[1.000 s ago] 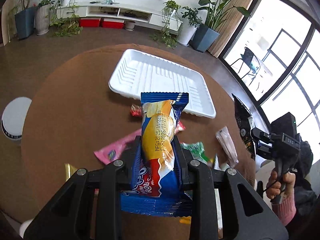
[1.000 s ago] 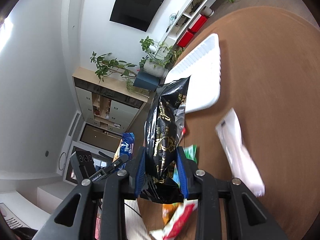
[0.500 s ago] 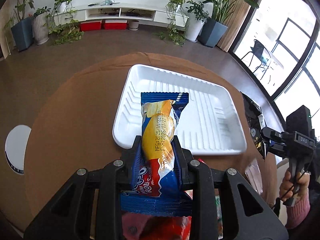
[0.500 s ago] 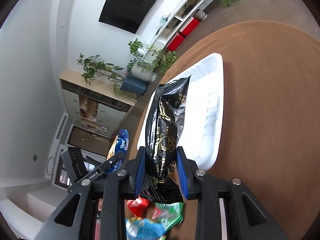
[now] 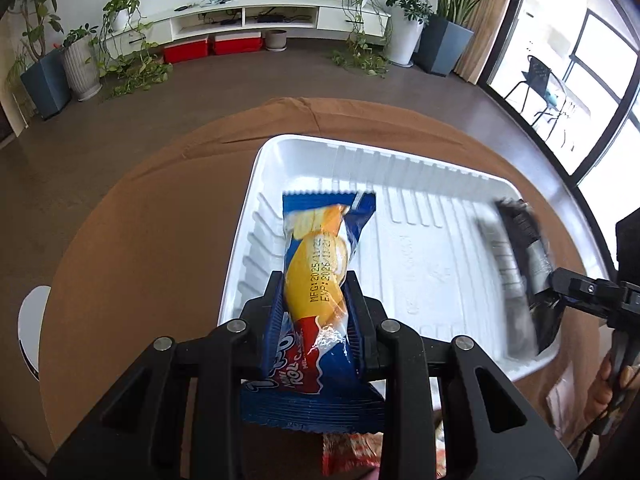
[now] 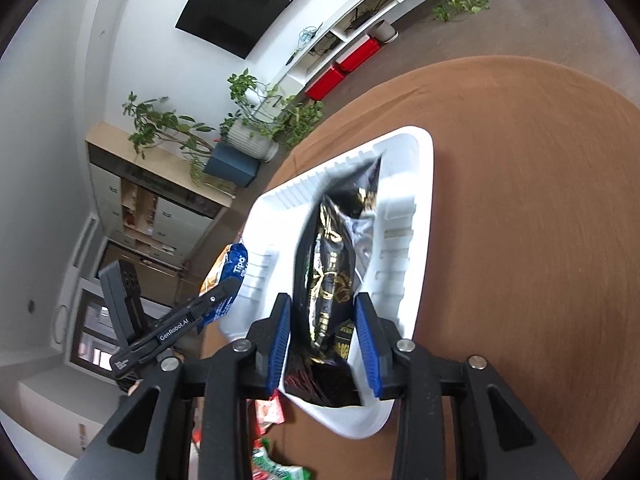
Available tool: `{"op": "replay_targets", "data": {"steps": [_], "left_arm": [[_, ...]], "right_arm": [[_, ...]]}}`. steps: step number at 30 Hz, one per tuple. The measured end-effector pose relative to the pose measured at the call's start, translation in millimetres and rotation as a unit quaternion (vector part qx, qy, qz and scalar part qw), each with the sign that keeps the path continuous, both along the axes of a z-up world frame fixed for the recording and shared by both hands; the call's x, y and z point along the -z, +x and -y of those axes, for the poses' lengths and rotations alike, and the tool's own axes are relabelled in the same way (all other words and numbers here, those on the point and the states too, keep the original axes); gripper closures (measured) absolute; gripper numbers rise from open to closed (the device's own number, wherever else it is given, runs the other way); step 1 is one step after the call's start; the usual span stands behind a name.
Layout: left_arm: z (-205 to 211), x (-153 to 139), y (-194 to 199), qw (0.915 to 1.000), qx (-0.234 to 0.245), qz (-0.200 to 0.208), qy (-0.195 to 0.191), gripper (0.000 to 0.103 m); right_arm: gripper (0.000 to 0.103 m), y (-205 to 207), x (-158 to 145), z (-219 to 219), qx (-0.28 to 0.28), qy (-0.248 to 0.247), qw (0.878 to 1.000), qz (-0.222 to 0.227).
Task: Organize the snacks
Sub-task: 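Carry the Tipo pack into the tray with the left tool while the right tool drops the black bag, then move the left tool to the red Mylikes bag while the right tool approaches the white striped pack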
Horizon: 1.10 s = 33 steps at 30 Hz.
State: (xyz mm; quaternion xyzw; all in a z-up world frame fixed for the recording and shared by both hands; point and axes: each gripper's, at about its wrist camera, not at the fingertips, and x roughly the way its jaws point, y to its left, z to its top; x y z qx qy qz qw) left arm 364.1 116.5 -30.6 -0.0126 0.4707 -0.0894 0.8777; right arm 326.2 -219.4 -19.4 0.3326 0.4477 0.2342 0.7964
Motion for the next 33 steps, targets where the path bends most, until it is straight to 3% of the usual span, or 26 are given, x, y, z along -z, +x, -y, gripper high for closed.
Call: {"op": "replay_targets", "data": {"steps": [10, 19, 27, 33], "left_arm": [[4.2, 0.3, -8.8, 0.9995, 0.004, 0.016, 0.026, 0.076], [-12.7, -46.9, -40.2, 0.9989, -0.004, 0.042, 0.018, 0.076], [-23.0, -81.8, -124.6, 0.9973, 0.004, 0.069, 0.024, 0.076], [-26.8, -95.1, -196.1, 0.9967, 0.014, 0.077, 0.023, 0.076]], "right_arm": [[0.055, -9.7, -17.9, -9.3, -0.010, -0.047, 0.998, 0.026], [0.045, -50.3, -56.8, -6.9, -0.013, -0.057, 0.996, 0.061], [0.037, -123.0, -92.4, -14.0, -0.021, -0.065, 0.993, 0.098], [0.033, -181.1, -98.6, -25.0, -0.025, -0.089, 0.989, 0.112]]}}
